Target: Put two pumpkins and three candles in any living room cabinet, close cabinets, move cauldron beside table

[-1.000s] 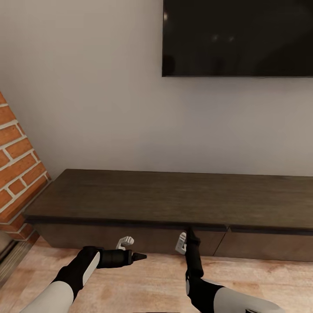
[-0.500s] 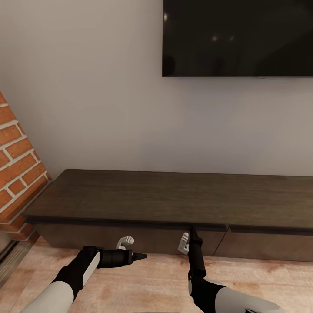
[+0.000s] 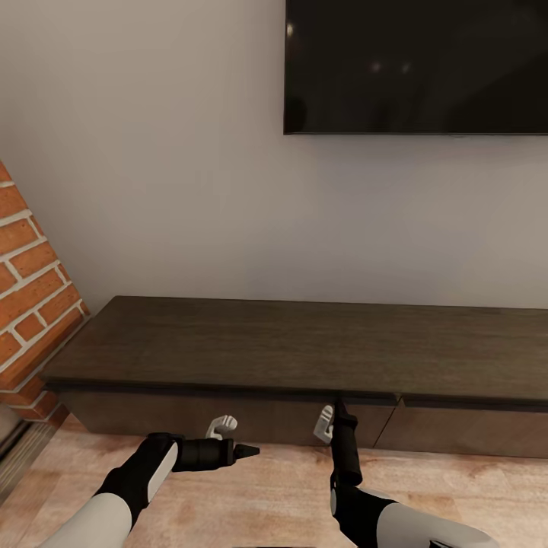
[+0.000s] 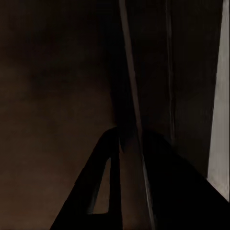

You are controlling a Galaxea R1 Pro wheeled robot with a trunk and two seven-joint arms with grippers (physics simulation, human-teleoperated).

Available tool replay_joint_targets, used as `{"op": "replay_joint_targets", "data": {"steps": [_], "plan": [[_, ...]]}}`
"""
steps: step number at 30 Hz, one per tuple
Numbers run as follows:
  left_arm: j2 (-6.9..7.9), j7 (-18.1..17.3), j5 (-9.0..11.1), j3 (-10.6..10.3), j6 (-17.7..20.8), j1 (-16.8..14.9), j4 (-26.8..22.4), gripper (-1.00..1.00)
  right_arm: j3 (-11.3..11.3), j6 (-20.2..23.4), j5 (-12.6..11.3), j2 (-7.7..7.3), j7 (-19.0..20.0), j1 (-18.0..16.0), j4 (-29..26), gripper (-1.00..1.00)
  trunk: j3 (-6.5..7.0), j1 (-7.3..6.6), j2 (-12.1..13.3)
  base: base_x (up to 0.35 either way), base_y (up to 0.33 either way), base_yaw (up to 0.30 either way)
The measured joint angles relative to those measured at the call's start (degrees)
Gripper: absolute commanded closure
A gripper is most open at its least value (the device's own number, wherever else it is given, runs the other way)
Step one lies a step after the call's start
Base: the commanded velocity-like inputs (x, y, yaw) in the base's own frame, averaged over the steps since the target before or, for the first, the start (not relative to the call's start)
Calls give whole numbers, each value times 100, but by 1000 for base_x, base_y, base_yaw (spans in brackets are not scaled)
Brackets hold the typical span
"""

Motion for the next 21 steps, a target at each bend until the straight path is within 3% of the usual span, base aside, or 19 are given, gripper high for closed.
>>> {"op": "replay_joint_targets", "data": {"steps": [21], "plan": [[-59,0,3,-12,-9,0,0,-100,-15,20,1,7,-142,0,3,100,0,0,0,0,0,0]]}}
